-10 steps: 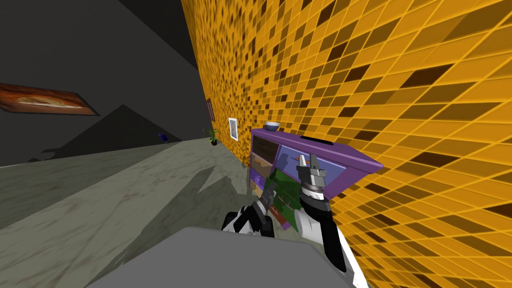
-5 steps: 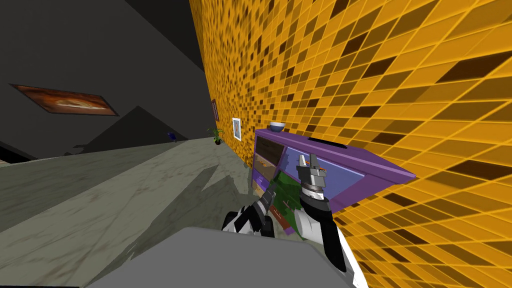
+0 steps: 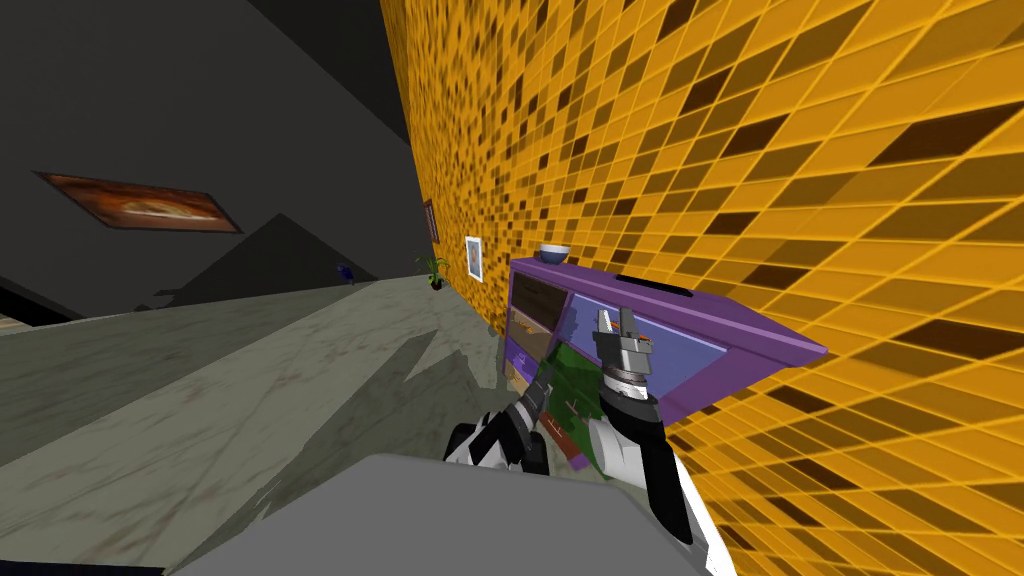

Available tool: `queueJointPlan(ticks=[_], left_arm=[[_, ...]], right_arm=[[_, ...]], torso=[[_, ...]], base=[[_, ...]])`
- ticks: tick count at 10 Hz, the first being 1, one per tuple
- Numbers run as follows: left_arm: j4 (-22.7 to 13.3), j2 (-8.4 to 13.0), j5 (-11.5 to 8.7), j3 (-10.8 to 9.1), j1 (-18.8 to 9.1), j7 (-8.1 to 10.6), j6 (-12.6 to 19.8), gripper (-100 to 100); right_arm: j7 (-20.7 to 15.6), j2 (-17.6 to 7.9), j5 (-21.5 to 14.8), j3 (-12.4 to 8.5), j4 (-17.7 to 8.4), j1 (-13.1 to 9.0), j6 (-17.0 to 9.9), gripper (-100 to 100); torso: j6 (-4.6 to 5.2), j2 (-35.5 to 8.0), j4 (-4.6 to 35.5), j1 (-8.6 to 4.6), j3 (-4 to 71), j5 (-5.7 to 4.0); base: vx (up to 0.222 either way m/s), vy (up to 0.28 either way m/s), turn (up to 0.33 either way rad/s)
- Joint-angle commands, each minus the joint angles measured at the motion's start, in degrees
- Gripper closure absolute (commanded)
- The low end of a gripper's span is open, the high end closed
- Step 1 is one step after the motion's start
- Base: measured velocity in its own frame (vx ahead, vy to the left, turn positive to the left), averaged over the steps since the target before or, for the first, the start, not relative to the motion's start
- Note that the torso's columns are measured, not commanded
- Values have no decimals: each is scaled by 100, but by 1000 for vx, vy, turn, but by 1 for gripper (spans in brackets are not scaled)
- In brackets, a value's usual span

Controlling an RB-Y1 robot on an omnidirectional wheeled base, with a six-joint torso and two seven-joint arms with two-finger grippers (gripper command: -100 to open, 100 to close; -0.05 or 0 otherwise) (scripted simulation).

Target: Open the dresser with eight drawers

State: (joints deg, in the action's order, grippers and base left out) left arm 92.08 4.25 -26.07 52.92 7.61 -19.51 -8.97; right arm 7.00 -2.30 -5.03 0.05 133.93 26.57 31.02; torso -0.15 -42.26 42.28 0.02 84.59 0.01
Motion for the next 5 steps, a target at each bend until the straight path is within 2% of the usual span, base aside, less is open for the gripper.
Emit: queueJointPlan(ticks=[1, 2, 3, 5], left_arm=[[253, -188, -7, 234, 168, -4, 74, -100], [221, -76, 24, -107, 28, -94, 432, -100], [221, -76, 24, -107, 28, -94, 432, -100], [392, -151, 5, -160, -3, -131, 714, -100]], right_arm=[[0, 0, 0, 0, 0, 0, 0, 0], [0, 0, 0, 0, 0, 0, 0, 0], [0, 0, 0, 0, 0, 0, 0, 0], [0, 0, 0, 0, 0, 0, 0, 0]], torso=[[-52, -1, 0, 0, -1, 0], [-46, -1, 1, -1, -1, 0], [-13, -4, 1, 0, -2, 0], [16, -6, 2, -4, -4, -1]], base=[[0, 0, 0], [-11, 6, 77], [-18, 2, 49], [-21, 1, 46]])
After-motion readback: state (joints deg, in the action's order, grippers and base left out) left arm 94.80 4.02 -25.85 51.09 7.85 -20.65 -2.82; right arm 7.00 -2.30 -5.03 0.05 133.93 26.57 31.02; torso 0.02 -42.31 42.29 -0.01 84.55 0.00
